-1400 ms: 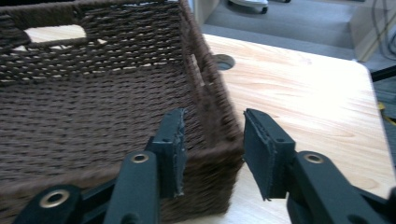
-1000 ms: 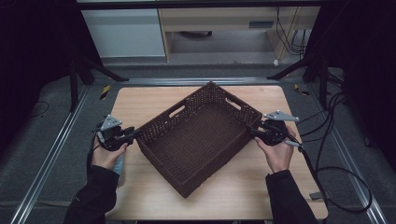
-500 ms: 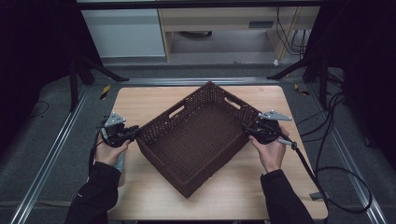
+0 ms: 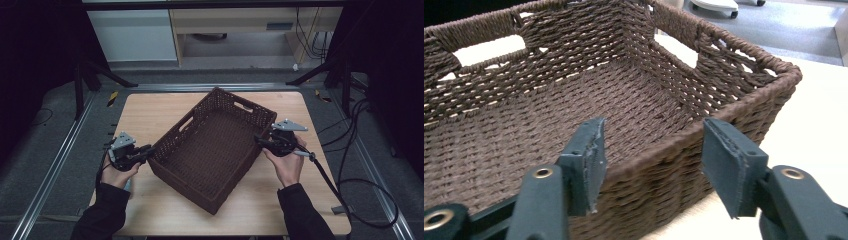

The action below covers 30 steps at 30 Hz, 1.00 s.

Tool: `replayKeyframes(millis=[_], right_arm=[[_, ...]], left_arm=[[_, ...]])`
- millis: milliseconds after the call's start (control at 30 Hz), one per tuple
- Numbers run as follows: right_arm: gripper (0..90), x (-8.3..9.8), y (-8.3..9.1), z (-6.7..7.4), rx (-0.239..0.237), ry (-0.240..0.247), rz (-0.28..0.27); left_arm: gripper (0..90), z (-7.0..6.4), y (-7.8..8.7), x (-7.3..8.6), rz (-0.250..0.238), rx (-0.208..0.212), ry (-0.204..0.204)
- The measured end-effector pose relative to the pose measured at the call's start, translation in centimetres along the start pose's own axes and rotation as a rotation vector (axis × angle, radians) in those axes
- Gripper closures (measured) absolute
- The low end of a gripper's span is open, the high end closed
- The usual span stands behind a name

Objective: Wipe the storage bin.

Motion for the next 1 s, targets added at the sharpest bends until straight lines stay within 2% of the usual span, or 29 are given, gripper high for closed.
replayKeyframes(millis=[167,300,433,500,600,700,800,867,1000], right_arm=[[41.6,0.2,-0.1,0.4,-0.011,-0.002,0.012],[42.6,0.6,-0.5,0.8,-0.026,-0.002,0.028],[45.5,0.9,-0.8,0.7,-0.024,0.002,0.033],[49.4,0.8,-0.9,0.4,-0.025,-0.016,0.028],[49.8,0.7,-1.1,0.3,-0.020,-0.016,0.022],[50.3,0.6,-1.4,0.0,-0.015,-0.019,0.017],[50.3,0.5,-1.4,-0.1,-0.016,-0.022,0.015],[49.3,0.4,-1.2,-0.1,-0.016,-0.022,0.012],[46.0,0.4,-0.8,-0.1,-0.005,-0.015,0.009]], left_arm=[[74.5,-1.1,0.0,0.1,0.007,0.001,0.002],[73.7,-1.7,0.0,0.1,0.021,0.005,-0.013],[67.4,-1.8,-0.2,-0.4,0.026,0.008,-0.034],[67.2,-1.6,-0.4,-0.9,0.023,0.002,-0.040],[67.3,-1.3,-0.7,-1.1,0.029,-0.012,-0.047],[70.6,-1.5,-1.2,-1.0,0.041,0.011,-0.036],[77.3,-2.0,-1.7,-0.7,0.060,0.014,-0.053],[77.7,-2.2,-1.9,-0.3,0.077,0.012,-0.052],[77.7,-2.7,-1.7,0.1,0.067,0.021,-0.047]])
Point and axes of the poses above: each handheld gripper's, and its own axes: y roughly backward along the jaws, x roughly out of its underside, z roughly to its left, the point moved 9 cm from there along -y, roughly forward along the jaws
